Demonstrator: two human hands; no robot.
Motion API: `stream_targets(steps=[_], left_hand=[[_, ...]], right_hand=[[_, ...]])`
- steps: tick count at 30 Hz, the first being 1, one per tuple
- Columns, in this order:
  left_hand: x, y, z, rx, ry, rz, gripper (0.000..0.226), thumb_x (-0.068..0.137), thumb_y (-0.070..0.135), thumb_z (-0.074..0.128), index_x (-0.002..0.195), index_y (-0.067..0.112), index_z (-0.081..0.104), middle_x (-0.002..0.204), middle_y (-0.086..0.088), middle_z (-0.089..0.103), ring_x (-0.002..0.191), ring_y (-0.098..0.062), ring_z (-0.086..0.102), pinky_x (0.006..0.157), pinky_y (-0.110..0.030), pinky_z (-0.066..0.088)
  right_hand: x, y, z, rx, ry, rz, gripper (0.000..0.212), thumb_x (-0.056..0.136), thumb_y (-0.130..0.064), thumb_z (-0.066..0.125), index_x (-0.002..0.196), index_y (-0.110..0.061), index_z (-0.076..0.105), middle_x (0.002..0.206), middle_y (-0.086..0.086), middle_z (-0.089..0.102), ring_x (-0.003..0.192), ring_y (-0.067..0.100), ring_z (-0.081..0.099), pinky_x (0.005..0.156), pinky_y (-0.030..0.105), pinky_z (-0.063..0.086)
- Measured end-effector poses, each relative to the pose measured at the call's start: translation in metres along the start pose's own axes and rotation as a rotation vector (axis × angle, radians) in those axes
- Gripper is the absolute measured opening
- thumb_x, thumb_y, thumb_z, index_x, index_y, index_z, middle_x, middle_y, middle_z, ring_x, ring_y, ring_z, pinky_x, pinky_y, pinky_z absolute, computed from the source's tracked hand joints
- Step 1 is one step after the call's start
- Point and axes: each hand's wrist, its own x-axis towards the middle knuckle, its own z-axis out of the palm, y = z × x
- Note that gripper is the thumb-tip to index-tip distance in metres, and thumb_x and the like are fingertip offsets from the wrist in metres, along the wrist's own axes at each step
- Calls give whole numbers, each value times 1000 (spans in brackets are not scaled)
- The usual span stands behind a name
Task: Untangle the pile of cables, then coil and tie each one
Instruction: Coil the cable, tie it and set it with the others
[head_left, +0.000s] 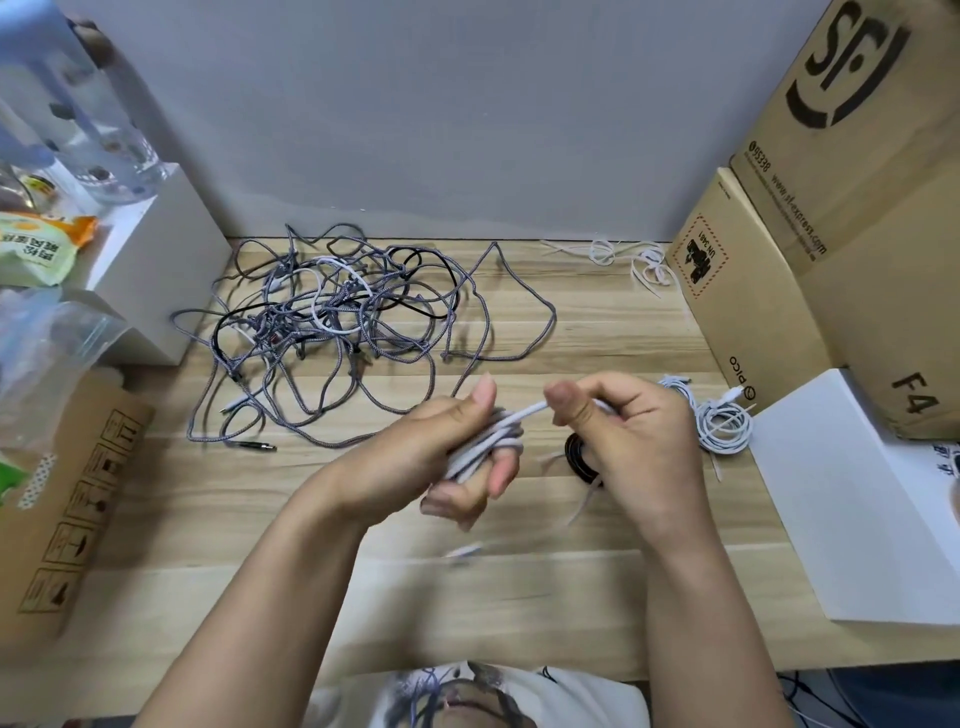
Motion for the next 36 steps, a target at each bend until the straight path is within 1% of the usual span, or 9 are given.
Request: stream_targets(steps=[3,6,12,15,18,24,29,32,36], left_hand=[[-3,7,-1,-334,-272,101,55,90,61,38,75,13,60,43,10,31,34,-8,28,55,-23,47],[2,14,-1,-508,-366,239,49,95,50,38,87,6,57,51,3,33,41,-14,32,63,-27,48],[7,25,6,-828,-168,455,33,96,27,47,109,-4,45,71,-11,48,64,-23,50,85,-39,45],[12,28,9,-671,134,513,37,94,33,47,109,-1,44,73,-6,50,66,-20,52,87,-36,48],[19,20,12,-405,414,443,40,87,42,35,101,6,46,62,2,48,56,-15,46,74,-27,52],[23,0,6,101,589,277,42,87,47,27,100,12,47,60,8,51,59,-11,47,72,-26,41],[13,-5,10,380,477,178,49,89,59,26,74,25,57,55,1,48,55,-13,44,54,-18,36],[8,-4,8,397,336,78,58,90,60,22,57,24,53,42,1,42,49,-19,41,57,-19,41],[-2,-4,0,4,20,-31,67,86,71,27,70,14,57,39,5,36,35,-11,32,57,-26,47]], right_hand=[[3,6,-2,-63,16,-19,32,78,-44,65,54,-24,56,38,-14,38,38,2,32,43,9,24],[2,10,5,-105,-33,-73,30,85,-35,54,57,-24,52,39,-16,40,42,1,37,47,10,26],[-3,19,17,-242,-174,-57,43,83,-54,48,62,-18,55,55,7,48,51,7,37,53,29,31],[-10,19,23,-326,-213,-42,36,83,-51,51,61,-23,57,53,2,50,50,9,39,53,31,34],[-13,18,23,-402,-234,-95,34,84,-45,52,61,-21,58,51,0,48,51,10,42,55,34,37],[-18,16,20,-457,-253,-136,36,82,-50,53,62,-21,59,47,-5,38,49,10,35,51,31,30],[-13,10,13,-329,-240,-126,34,80,-50,55,67,-23,68,56,-7,64,64,-4,61,63,35,50],[-11,6,7,-298,-187,-145,23,79,-44,62,64,-28,68,58,-11,66,58,13,62,62,39,52],[-7,3,1,-194,-58,-113,18,75,-38,71,60,-32,62,41,-18,49,41,4,43,46,11,32]])
